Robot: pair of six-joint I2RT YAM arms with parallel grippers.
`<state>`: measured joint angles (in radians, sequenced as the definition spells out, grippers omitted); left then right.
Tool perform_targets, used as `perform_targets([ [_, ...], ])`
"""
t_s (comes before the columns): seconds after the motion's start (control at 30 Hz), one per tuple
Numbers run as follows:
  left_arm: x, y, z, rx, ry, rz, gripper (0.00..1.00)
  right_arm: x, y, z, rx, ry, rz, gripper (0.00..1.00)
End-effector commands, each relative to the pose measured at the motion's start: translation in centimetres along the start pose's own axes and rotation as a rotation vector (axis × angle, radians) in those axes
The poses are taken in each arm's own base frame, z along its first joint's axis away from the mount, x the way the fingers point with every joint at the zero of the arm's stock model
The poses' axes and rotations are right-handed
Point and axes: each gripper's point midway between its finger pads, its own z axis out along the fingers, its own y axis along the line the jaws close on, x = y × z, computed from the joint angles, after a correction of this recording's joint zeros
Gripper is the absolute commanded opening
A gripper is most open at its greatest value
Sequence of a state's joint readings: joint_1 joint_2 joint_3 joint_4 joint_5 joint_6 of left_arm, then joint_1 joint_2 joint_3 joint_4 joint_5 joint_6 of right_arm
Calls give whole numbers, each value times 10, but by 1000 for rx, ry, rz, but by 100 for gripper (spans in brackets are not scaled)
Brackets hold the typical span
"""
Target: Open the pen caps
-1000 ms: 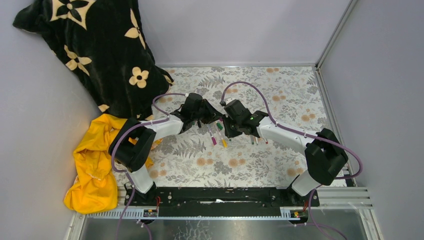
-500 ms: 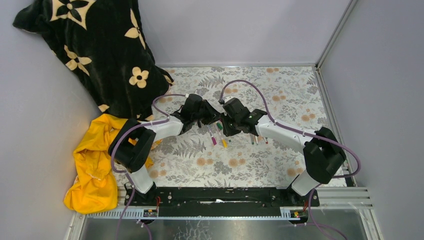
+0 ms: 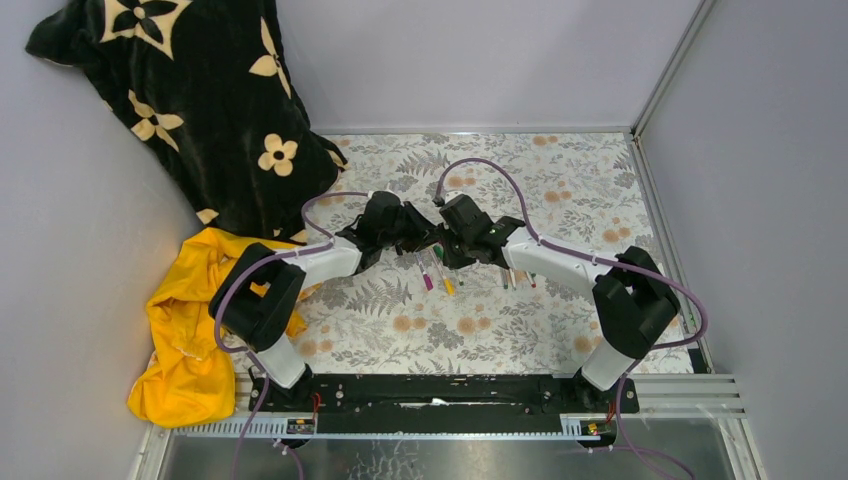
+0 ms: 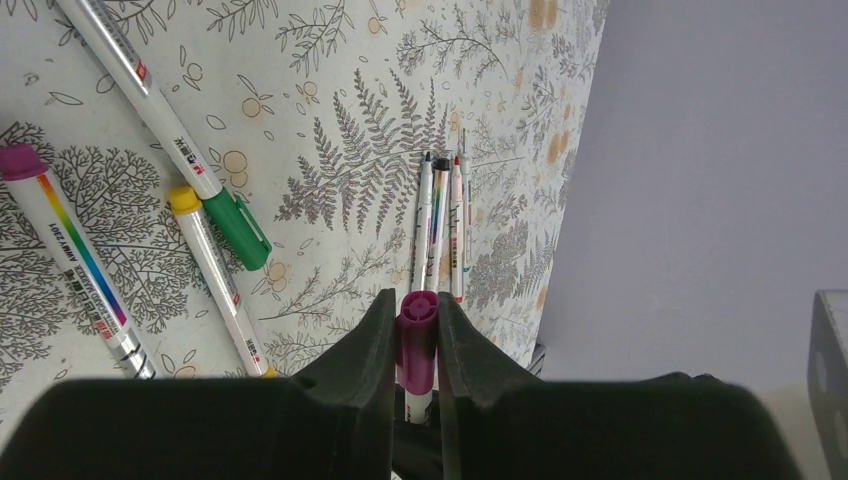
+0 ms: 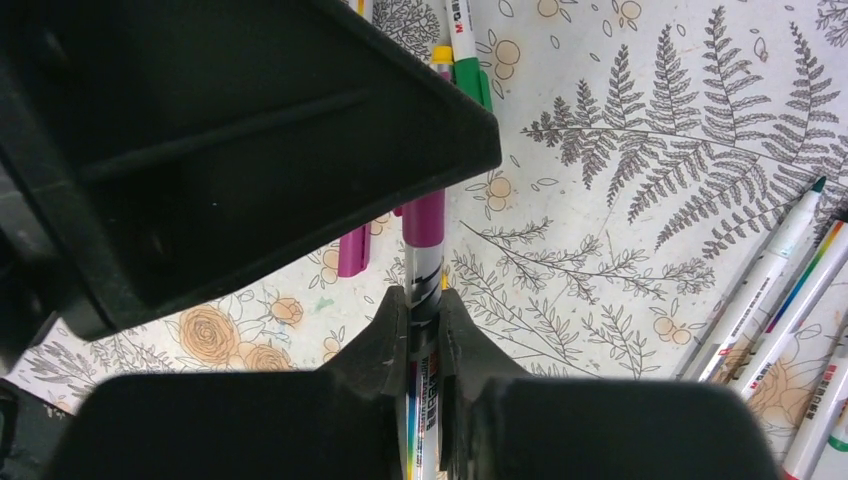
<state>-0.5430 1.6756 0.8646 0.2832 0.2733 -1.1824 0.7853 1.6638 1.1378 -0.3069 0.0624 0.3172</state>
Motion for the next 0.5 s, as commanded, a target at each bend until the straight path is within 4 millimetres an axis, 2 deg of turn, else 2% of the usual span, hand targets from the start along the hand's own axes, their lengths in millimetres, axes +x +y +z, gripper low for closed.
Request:
perform_targets([
  [0.0,-1,-27,-9,86,-11,14,0,-25,9,-5,-3,-66,0,0],
  [0.1,-6,-18,-6,45,-36,20,0,-23,7,-8,2,-64,4,0],
  [0.23,-22,-3,-4,1,-83,-11,0,-15,5,-13,3,-47,8,0],
  [0.47,-74,23,-12,-25,-169,-112,0,13,-3,-21,-7,-30,41,0],
])
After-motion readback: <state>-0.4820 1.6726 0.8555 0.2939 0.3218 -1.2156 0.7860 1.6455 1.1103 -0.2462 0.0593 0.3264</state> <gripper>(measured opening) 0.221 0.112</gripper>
